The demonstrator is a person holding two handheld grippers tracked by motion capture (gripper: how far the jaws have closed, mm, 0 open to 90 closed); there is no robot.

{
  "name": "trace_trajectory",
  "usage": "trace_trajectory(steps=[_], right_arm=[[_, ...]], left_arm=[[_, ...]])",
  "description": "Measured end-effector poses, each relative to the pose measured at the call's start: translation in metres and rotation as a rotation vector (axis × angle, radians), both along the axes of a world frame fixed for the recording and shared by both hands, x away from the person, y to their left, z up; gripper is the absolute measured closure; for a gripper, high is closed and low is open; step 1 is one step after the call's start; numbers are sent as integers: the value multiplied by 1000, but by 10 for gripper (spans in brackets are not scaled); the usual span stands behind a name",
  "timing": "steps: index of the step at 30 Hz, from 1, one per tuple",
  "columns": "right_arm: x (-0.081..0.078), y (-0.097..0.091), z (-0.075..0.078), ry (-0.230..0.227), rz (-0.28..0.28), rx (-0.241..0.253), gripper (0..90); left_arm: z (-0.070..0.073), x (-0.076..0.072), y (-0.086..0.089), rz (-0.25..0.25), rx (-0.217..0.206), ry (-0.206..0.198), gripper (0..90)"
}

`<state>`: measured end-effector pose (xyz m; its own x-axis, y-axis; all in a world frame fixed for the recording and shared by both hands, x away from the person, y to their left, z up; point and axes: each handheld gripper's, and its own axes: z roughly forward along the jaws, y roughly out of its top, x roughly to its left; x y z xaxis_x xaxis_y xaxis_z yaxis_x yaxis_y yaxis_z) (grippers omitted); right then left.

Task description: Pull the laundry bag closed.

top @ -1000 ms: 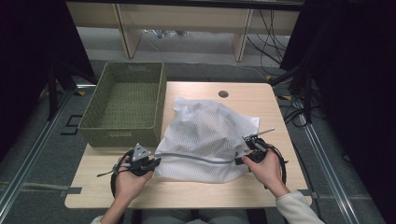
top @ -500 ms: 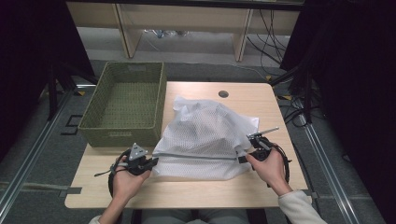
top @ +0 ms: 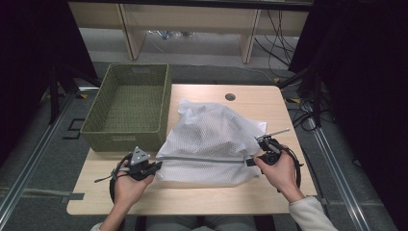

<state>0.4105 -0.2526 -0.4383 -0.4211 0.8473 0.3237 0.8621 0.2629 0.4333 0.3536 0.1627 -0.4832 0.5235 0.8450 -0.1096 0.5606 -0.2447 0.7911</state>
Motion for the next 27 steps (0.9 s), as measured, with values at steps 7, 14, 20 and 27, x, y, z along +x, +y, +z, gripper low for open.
trace_trajectory(steps=[7, 14, 20, 27], right_arm=[[2, 3, -4, 51, 7, 46, 871], [12, 3, -18, 70, 22, 4, 871], [12, 4, -17, 57, 15, -18, 870], [12, 0, -14, 55, -11, -38, 870]], left_arm=[[-1, 1, 1, 5, -12, 5, 888], [-1, -1, 9, 32, -38, 8, 888], [0, -1, 11, 40, -64, 11, 888], [0, -2, 15, 22, -75, 7, 888]])
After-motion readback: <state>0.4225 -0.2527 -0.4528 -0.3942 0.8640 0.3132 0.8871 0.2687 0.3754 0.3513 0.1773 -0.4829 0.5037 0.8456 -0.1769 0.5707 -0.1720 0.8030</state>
